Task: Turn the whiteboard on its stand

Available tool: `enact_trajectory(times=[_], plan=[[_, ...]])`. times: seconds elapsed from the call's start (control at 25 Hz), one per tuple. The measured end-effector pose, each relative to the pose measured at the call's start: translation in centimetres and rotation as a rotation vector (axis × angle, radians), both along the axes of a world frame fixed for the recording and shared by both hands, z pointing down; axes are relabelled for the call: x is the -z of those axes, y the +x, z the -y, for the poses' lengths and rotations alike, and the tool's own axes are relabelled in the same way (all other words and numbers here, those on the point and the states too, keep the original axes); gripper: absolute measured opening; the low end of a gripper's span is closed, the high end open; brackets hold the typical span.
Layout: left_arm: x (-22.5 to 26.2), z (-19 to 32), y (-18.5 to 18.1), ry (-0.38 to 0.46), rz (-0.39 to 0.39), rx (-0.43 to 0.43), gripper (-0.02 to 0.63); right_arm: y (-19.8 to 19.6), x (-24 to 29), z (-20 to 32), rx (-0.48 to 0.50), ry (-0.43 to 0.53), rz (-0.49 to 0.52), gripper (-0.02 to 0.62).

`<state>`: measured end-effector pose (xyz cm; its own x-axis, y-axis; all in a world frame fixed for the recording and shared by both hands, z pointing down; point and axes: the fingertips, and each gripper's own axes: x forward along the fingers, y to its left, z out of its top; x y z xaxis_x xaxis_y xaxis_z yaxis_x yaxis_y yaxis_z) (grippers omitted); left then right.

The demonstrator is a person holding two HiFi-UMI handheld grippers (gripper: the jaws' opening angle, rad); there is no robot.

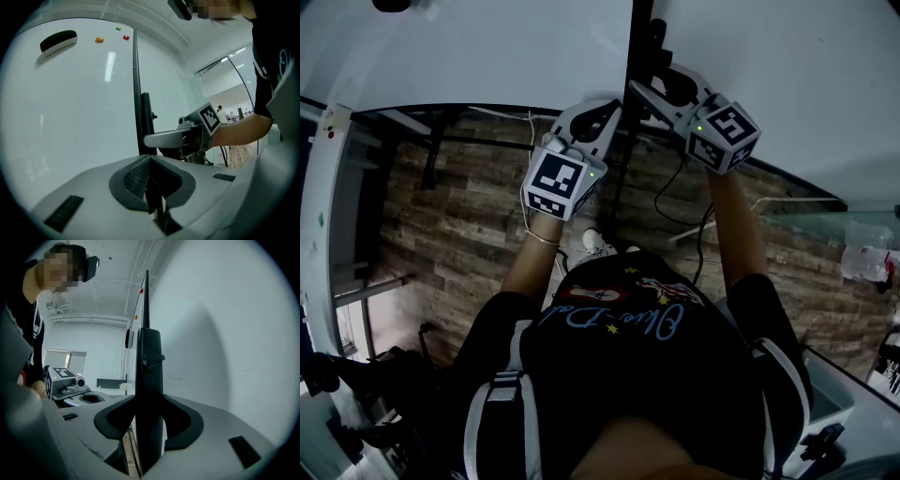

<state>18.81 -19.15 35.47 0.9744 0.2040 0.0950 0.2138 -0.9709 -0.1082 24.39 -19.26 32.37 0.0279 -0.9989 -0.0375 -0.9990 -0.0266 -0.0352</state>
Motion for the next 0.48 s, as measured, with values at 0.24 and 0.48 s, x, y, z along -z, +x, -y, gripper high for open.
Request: enact_trajectory(times=[0.24, 0.48], plan=[[0.2, -0.7, 0.3, 0.011, 0.0, 0.003, 0.017, -0.4, 0.1, -0.1, 0.002, -0.018, 0.0, 0.181], [0.1, -1.2, 0.5, 0.016, 0.004, 0.027, 0.017, -0.6, 0.2, -0.3, 0.0, -0.03, -0.004, 0.181]])
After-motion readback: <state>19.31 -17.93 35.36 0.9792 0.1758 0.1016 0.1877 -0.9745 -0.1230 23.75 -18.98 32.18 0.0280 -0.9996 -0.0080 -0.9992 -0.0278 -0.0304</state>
